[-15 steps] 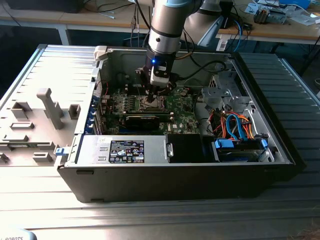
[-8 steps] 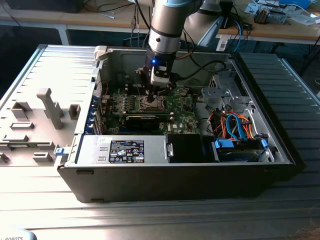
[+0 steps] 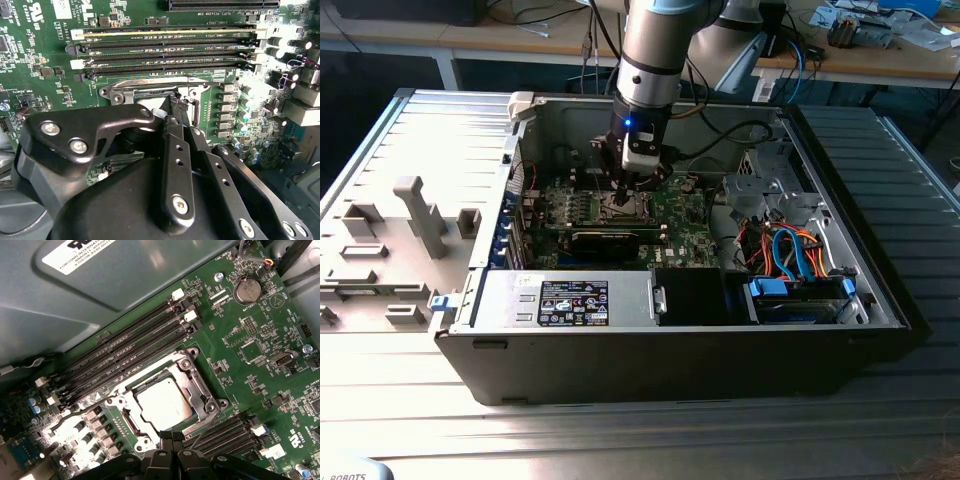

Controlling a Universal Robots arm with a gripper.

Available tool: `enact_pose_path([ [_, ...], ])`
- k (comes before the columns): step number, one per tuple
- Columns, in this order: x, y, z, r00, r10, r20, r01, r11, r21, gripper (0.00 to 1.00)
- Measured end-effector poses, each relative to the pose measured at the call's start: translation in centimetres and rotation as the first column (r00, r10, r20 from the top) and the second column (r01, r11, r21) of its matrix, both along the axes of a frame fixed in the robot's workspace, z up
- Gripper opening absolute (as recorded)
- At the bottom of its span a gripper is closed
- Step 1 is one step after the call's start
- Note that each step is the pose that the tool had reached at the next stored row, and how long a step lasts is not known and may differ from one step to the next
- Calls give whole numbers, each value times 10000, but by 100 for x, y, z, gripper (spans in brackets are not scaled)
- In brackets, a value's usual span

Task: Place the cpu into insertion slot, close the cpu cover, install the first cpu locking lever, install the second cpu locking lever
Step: 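Install the first cpu locking lever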

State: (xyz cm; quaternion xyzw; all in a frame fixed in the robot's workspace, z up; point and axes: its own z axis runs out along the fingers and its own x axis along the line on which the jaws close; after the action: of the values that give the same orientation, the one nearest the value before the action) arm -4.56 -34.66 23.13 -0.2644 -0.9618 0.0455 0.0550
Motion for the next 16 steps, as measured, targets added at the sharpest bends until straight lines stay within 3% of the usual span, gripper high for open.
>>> enact_pose_path([
  [16, 0, 0, 0, 9998, 205, 0, -205, 9998, 0, 11],
])
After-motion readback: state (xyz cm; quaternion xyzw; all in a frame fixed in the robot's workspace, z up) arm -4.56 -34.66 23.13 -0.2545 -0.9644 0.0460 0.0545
